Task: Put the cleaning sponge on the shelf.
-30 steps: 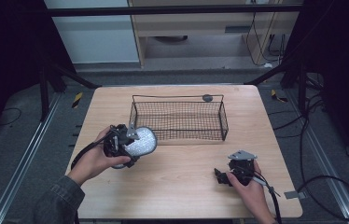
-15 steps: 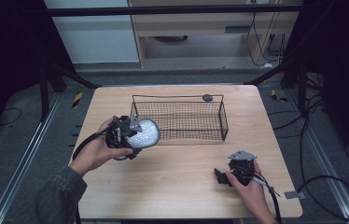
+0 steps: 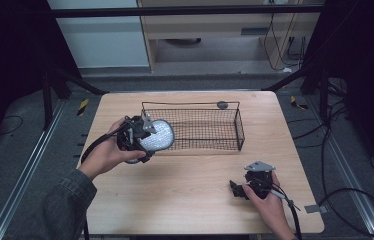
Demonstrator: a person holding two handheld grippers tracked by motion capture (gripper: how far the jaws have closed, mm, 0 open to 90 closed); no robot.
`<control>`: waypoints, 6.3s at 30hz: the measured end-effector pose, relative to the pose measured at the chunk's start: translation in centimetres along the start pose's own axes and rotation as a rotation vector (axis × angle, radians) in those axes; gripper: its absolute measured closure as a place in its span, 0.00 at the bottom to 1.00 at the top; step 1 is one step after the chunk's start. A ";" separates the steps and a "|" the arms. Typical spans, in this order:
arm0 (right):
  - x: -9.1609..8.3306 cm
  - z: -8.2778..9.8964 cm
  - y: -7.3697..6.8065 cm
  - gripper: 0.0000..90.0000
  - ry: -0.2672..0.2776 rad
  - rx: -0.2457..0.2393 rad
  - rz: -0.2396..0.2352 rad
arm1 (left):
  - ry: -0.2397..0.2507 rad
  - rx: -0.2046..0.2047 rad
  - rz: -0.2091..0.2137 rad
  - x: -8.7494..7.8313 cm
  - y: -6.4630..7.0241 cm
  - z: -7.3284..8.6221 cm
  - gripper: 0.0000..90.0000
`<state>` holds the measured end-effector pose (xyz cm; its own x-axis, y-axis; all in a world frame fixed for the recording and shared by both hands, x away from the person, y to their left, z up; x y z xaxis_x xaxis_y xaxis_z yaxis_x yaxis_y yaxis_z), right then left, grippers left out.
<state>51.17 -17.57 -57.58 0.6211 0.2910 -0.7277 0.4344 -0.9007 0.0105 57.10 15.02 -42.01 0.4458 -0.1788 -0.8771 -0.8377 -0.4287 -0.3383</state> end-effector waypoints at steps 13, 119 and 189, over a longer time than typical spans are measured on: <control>0.0 0.0 0.0 0.01 -0.001 0.001 -0.001 | -0.022 0.046 -0.033 0.1 -1.0 -1.9 0.11; -0.6 0.6 0.1 0.01 -0.002 -0.005 -0.013 | 0.028 0.180 -0.105 5.9 -5.5 -6.8 0.10; -0.7 0.7 0.1 0.01 -0.001 -0.002 -0.010 | 0.056 0.053 0.034 9.9 -6.2 -5.8 0.04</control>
<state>50.38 -18.08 -57.56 0.6161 0.3001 -0.7283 0.4421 -0.8969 0.0044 68.53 10.74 -46.63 0.4322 -0.2426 -0.8685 -0.8677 -0.3743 -0.3273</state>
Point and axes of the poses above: each handheld gripper's, and its own axes: x roughly forward along the jaws, z roughly out of its underside, y roughly to its right, the point moved 9 cm from there along x, roughly forward along the jaws, and after that the axes turned 3 degrees about -y, right-handed, at the moved point
